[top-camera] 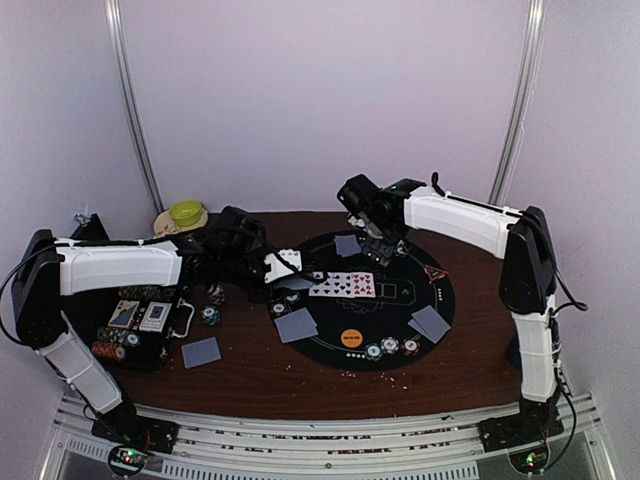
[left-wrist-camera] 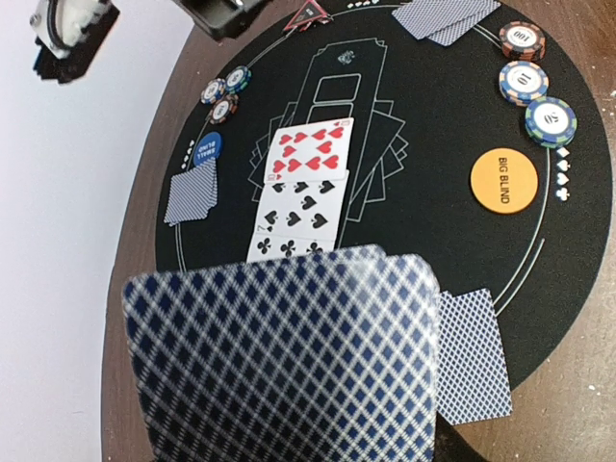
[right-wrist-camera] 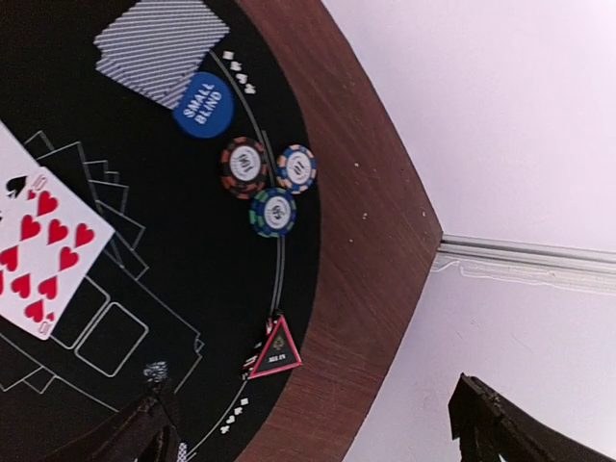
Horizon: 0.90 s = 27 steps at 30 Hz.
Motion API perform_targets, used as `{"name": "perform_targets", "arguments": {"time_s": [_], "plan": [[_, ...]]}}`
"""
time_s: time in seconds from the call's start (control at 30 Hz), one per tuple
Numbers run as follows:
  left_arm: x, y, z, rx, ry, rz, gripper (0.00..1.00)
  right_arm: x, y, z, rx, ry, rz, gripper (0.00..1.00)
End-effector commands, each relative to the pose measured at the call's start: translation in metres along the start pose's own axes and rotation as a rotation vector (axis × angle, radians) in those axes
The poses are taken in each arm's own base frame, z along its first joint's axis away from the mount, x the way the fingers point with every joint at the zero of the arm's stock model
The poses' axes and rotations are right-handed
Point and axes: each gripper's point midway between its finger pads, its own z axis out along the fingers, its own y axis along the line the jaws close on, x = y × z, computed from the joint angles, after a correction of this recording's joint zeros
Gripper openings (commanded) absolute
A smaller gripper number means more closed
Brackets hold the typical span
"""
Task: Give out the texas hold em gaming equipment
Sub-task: Flop the poker card in the community card area, then pick up the all-in button from the poker table mat.
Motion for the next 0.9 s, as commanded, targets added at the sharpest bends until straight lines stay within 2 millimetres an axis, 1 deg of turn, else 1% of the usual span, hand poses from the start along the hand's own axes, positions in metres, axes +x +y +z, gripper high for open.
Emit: {"name": "perform_targets", "arguments": {"time_s": [0.0, 0.07, 0.13, 0.2, 0.23, 0.27, 0.33, 0.37, 0.47, 0.57, 0.67, 0.73, 0.77, 0.87], "plan": [[-0.015, 0.013, -0.009, -0.047, -0.050, 0.007, 0.55, 0.015, -0.057, 0.000, 0.090, 0.011, 0.119, 1.00], [-0.015, 0.013, -0.008, -0.046, -0.049, 0.006, 0.55, 0.021, -0.086, 0.000, 0.103, -0.005, 0.204, 1.00], [-0.015, 0.014, -0.009, -0.047, -0.051, 0.005, 0.55, 0.033, -0.109, 0.005, 0.111, 0.006, 0.262, 1.00], [-0.016, 0.014, -0.010, -0.048, -0.054, 0.004, 0.55, 0.049, -0.125, 0.014, 0.112, 0.025, 0.304, 1.00], [-0.017, 0.014, -0.011, -0.048, -0.056, 0.004, 0.55, 0.059, -0.130, 0.022, 0.103, 0.037, 0.321, 1.00], [-0.017, 0.014, -0.011, -0.047, -0.059, 0.004, 0.55, 0.068, -0.131, 0.028, 0.096, 0.052, 0.316, 1.00], [-0.018, 0.014, -0.011, -0.047, -0.061, 0.004, 0.55, 0.086, -0.131, 0.042, 0.100, 0.085, 0.326, 1.00], [-0.018, 0.014, -0.011, -0.045, -0.062, 0.003, 0.55, 0.091, -0.129, 0.047, 0.093, 0.089, 0.344, 1.00], [-0.019, 0.013, -0.011, -0.042, -0.064, 0.002, 0.55, 0.105, -0.113, 0.061, 0.042, 0.076, 0.352, 1.00], [-0.020, 0.014, -0.013, -0.041, -0.068, -0.001, 0.55, 0.113, -0.107, 0.073, 0.026, 0.051, 0.402, 1.00], [-0.020, 0.014, -0.014, -0.042, -0.072, -0.002, 0.55, 0.117, -0.095, 0.087, -0.132, 0.046, 0.483, 1.00], [-0.021, 0.013, -0.014, -0.040, -0.073, -0.001, 0.55, 0.122, -0.089, 0.096, -0.207, 0.048, 0.536, 1.00], [-0.021, 0.013, -0.013, -0.039, -0.073, -0.002, 0.55, 0.123, -0.083, 0.100, -0.250, 0.043, 0.548, 1.00], [-0.021, 0.012, -0.012, -0.033, -0.074, -0.003, 0.55, 0.130, -0.073, 0.116, -0.316, 0.051, 0.599, 1.00]]}}
